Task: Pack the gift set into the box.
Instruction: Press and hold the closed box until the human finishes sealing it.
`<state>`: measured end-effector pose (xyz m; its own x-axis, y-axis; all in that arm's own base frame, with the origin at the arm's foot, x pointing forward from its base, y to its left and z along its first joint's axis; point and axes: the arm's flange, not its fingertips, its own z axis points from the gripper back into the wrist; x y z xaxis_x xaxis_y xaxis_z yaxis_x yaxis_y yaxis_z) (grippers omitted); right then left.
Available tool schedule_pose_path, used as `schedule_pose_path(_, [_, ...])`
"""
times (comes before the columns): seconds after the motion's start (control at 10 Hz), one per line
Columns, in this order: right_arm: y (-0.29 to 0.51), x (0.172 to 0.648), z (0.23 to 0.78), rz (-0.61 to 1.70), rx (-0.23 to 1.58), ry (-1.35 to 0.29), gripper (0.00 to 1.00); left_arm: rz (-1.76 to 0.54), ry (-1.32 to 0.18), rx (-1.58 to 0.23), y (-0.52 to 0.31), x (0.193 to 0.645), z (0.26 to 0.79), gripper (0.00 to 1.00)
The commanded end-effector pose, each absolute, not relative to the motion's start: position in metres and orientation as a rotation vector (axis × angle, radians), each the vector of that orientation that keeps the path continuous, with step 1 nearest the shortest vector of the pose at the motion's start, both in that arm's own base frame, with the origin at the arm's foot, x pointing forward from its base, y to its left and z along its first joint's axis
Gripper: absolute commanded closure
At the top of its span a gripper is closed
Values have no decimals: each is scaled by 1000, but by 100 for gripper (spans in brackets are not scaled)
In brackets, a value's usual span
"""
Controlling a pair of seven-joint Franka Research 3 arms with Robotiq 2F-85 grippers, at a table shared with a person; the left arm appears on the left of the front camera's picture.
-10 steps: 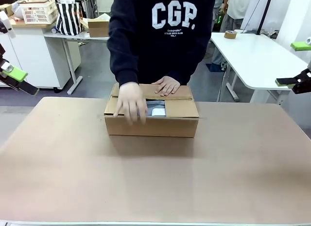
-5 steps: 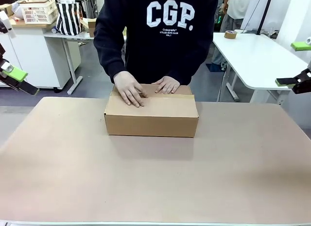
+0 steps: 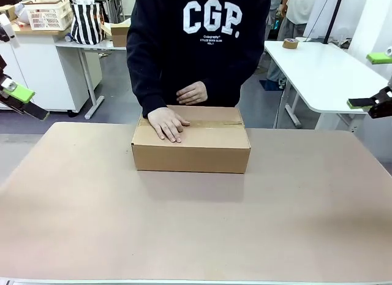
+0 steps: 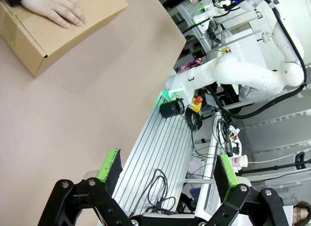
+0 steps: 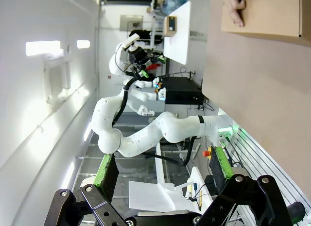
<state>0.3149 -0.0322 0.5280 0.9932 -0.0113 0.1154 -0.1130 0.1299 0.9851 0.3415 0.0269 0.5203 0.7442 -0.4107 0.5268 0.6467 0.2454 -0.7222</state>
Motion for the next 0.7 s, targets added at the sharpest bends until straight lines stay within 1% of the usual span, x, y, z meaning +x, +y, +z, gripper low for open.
schedule_pose_path(0.0, [-32,315,533,74,1444,-100,0,-739,-247,-1108,29,339,518,0])
schedule_pose_path(0.6, [-32,315,533,74,1444,-100,0,-739,-247,-1108,29,339,518,0])
